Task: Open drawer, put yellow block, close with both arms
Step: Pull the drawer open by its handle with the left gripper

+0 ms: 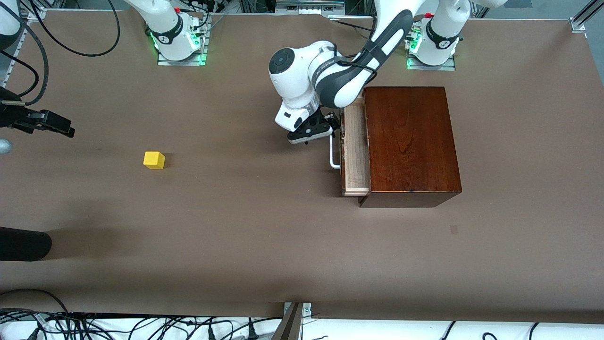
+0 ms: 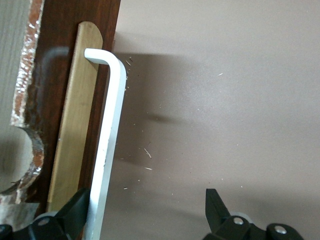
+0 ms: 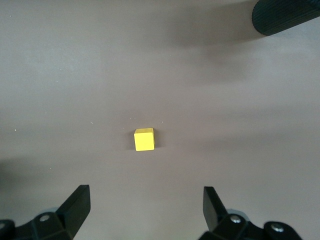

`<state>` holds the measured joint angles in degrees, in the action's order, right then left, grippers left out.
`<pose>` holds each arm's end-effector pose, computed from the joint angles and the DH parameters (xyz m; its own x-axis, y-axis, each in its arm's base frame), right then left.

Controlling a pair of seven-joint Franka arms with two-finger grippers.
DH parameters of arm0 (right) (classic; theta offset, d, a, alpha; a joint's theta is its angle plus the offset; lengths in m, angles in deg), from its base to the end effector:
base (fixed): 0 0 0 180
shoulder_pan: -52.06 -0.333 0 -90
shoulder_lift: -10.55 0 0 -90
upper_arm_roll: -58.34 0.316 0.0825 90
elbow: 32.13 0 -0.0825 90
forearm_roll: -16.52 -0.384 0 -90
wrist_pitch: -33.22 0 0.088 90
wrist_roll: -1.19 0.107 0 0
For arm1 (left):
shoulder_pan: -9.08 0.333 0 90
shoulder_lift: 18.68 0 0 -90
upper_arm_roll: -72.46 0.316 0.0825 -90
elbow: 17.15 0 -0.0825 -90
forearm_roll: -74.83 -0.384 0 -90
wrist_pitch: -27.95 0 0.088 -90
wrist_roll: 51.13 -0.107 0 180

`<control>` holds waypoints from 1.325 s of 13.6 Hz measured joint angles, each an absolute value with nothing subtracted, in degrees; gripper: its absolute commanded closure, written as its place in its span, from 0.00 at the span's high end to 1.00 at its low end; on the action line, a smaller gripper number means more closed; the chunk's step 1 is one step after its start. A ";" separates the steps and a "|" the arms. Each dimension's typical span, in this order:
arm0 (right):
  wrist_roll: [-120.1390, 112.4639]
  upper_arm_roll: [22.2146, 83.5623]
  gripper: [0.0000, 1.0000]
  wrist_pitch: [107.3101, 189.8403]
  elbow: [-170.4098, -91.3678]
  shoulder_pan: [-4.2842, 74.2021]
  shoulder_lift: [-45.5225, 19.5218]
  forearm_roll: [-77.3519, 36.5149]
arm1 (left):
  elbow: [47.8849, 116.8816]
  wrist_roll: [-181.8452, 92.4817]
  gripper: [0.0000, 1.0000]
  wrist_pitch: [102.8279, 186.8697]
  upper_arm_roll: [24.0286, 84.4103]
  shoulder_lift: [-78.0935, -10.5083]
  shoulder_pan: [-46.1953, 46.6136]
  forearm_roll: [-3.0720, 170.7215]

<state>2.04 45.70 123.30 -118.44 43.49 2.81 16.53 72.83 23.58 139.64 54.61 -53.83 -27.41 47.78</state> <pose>0.5918 -0.0337 0.5792 0.9942 -0.0856 -0.0655 -0.0837 -0.9960 0.0306 0.4410 -0.5143 0.2828 0.9772 0.1485 0.1518 0.1843 -0.9481 -0.2593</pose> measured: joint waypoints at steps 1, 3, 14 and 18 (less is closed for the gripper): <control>2.04 45.69 1.00 123.30 -118.44 43.50 2.81 16.53 | 72.23 23.96 1.00 139.26 54.84 -54.19 -27.78 47.77; 2.04 45.69 1.00 123.30 -118.44 43.50 2.81 16.53 | 71.00 24.32 1.00 139.05 55.15 -54.93 -28.57 47.77; 2.04 45.69 1.00 123.33 -118.44 43.48 2.62 16.53 | 63.60 26.04 1.00 141.24 56.54 -58.54 -32.62 51.58; 2.04 45.69 1.00 123.33 -118.44 43.48 2.61 16.53 | 62.24 25.91 1.00 139.06 56.50 -58.32 -32.93 51.58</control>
